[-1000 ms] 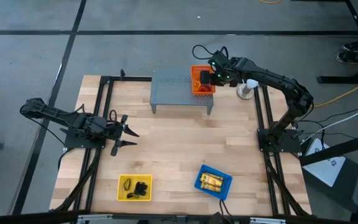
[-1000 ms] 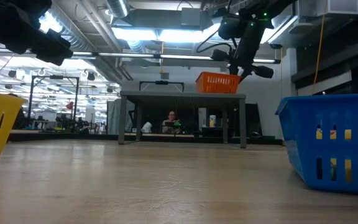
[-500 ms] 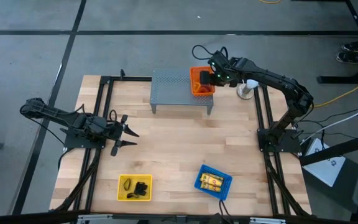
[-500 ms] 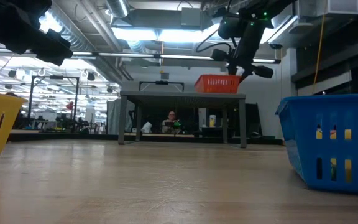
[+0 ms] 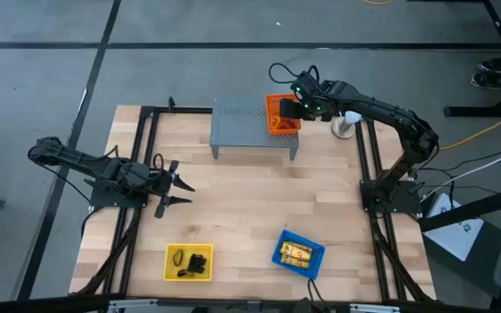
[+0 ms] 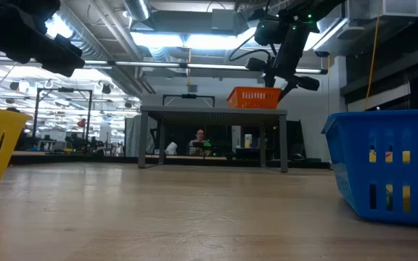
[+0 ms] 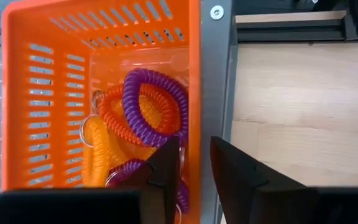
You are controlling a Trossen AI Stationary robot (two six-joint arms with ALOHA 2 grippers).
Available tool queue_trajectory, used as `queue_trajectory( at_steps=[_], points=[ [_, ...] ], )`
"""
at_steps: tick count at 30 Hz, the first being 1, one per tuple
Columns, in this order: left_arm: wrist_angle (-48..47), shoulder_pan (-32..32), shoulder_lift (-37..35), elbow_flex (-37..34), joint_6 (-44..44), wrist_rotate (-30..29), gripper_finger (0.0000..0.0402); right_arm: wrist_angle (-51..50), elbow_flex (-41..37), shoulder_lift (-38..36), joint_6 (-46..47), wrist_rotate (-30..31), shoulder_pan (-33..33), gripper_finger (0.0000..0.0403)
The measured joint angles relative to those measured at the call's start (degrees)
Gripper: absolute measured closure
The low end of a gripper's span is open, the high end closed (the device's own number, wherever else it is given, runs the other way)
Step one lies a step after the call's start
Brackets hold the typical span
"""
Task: Pick & Place Office Desk Supplies
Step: Put the blue basket onto the shelf
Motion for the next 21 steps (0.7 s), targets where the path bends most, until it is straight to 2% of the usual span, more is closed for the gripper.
queue_trajectory(
  at_steps=[10,21],
  points=[
    [-0.2,0.0,0.0,0.0,-0.4,1.0,0.0240,-1.7,1.1,0.0,-1.8,-2.4,0.0,0.0275],
    [-0.4,0.0,0.0,0.0,-0.6,1.1,0.0240,-14.6,16.9,-0.1,-2.6,3.5,1.7,0.0207]
  ],
)
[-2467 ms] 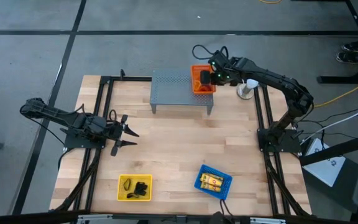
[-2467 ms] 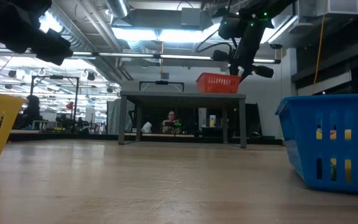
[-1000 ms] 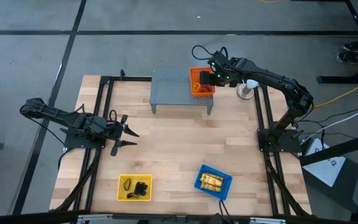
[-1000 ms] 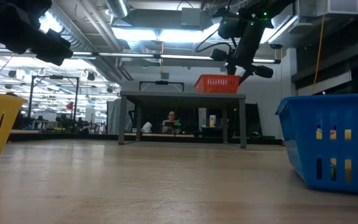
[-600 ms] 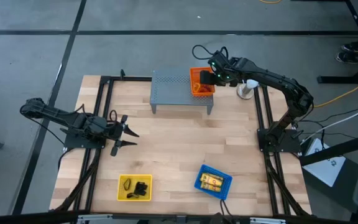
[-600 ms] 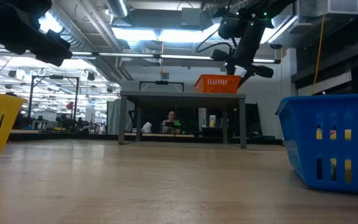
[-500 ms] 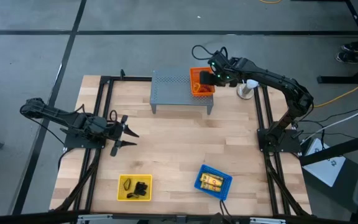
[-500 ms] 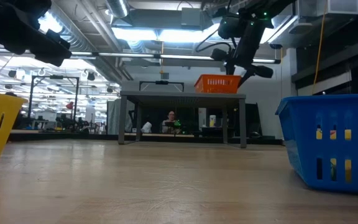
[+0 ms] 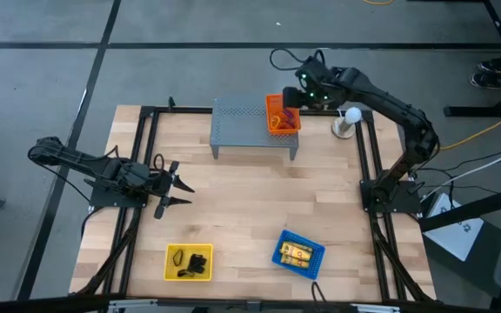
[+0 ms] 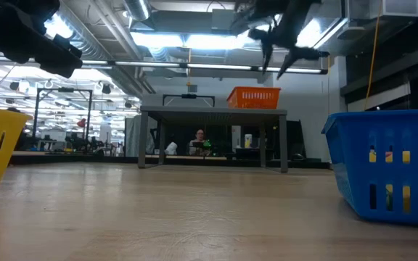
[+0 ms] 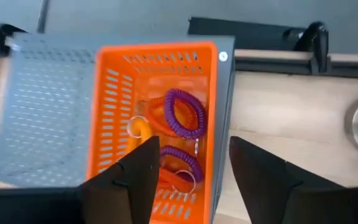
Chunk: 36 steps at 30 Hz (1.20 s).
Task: Pick & Place Office Desk Supplies
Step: Put the blue basket onto the shelf
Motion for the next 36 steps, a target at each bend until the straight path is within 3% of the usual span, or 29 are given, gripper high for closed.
queue_trajectory(
  at_steps=[4,8,14,19,23,28,32,36],
  points=[
    [0.0,0.0,0.0,0.0,0.0,0.0,0.0240,-2.5,6.6,0.0,-0.5,1.5,1.2,0.0201],
    [-0.6,0.0,0.0,0.0,0.0,0.0,0.0240,-1.6,14.8,0.0,-6.0,11.1,5.9,0.0204],
    [-1.4,0.4,4.1,0.0,-2.2,-3.8,0.0240,7.0,23.9,0.0,-19.8,28.9,20.7,0.0204],
    [9.2,1.6,11.4,0.0,-0.5,-0.9,0.0240,10.0,27.3,0.0,-26.2,42.5,35.4,0.0205],
    [16.9,2.6,17.6,0.1,0.0,-0.8,0.0240,8.0,26.9,0.1,-25.1,55.4,47.7,0.0206],
    [19.7,2.9,24.9,1.5,0.5,-0.9,0.0240,7.4,20.1,0.2,-20.1,70.7,60.5,0.0206],
    [20.1,2.0,31.2,5.4,4.7,0.5,0.0240,5.7,10.9,0.3,-11.6,77.0,66.6,0.0206],
    [20.3,1.6,37.9,11.4,6.8,-2.0,0.0240,4.5,3.4,0.3,-3.1,79.1,69.4,0.0206]
  ],
)
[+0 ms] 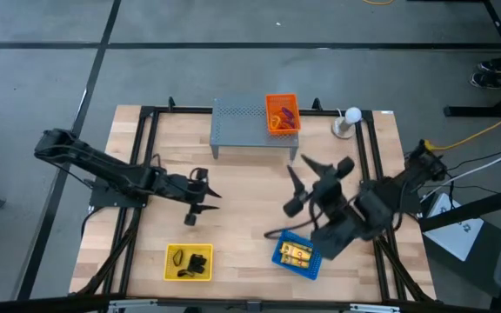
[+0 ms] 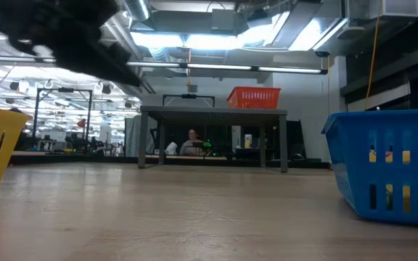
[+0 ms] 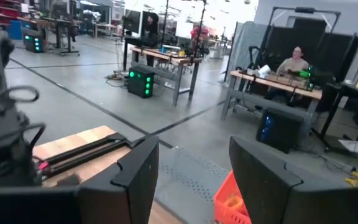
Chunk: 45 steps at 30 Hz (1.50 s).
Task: Pick & Place Office Desk Supplies
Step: Put the blue basket onto the shelf
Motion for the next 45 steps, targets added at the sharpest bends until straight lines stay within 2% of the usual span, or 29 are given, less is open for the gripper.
queue_trajectory(
  at_steps=[6,10,17,20,24,29,33,38,43,45],
  points=[
    [-0.5,-3.7,11.7,10.0,8.4,-5.2,0.0240,-0.2,-7.5,0.0,3.7,2.4,2.2,0.0206],
    [-1.4,-7.4,18.8,16.4,13.0,-5.4,0.0240,-2.5,-7.9,-1.3,6.7,2.5,3.6,0.0206],
    [-1.5,-14.1,29.2,27.6,16.7,-6.0,0.0240,-3.3,-7.9,-4.5,0.6,2.5,6.3,0.0206],
    [-1.5,-15.6,33.2,32.8,16.6,-8.9,0.0240,-5.5,-7.8,-5.0,0.5,2.7,9.3,0.0206],
    [-2.0,-16.5,37.6,38.6,16.5,-11.4,0.0240,-15.6,-7.8,-4.8,11.7,2.5,15.5,0.0206],
    [-1.8,-16.5,41.8,45.4,14.8,-7.6,0.0240,-28.5,-12.1,-4.8,32.0,2.5,21.5,0.0206],
    [-4.2,-16.6,45.1,50.5,14.2,-6.8,0.0240,-27.6,-20.2,-7.7,41.1,2.5,24.2,0.0206],
    [-6.6,-16.6,48.4,54.8,10.8,-5.2,0.0240,-24.3,-28.3,-8.1,52.1,2.3,23.7,0.0206],
    [-5.6,-17.2,49.8,56.0,8.8,-5.8,0.0240,-12.1,-31.7,-6.5,48.2,2.5,23.6,0.0206],
    [-5.9,-17.5,49.8,56.0,8.2,-5.9,0.0240,-7.5,-30.8,-5.8,43.0,2.5,23.6,0.0206]
  ],
)
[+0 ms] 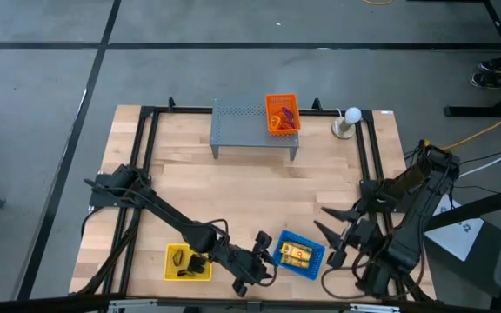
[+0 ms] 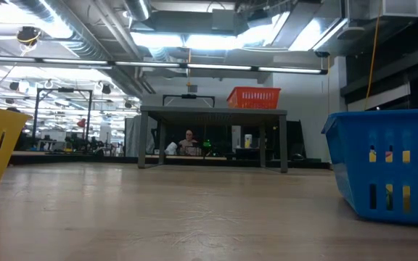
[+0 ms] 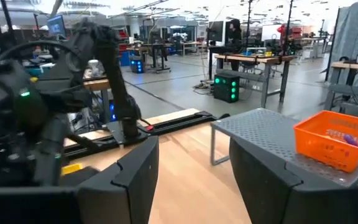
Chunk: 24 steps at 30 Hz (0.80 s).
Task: Pick & Place Office Desk Supplies
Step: Put the blue basket onto the shelf
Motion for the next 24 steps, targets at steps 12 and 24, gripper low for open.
queue_trajectory(
  at_steps=[12,24],
  points=[
    [0.6,0.0,0.0,0.0,-2.5,-1.3,0.0240,49.6,14.3,9.5,-70.9,-13.5,-4.5,0.0206],
    [-4.2,-2.4,0.0,-0.1,-5.3,-2.4,0.0240,86.4,13.9,10.5,-111.1,-44.9,-5.6,0.0206]
  ],
)
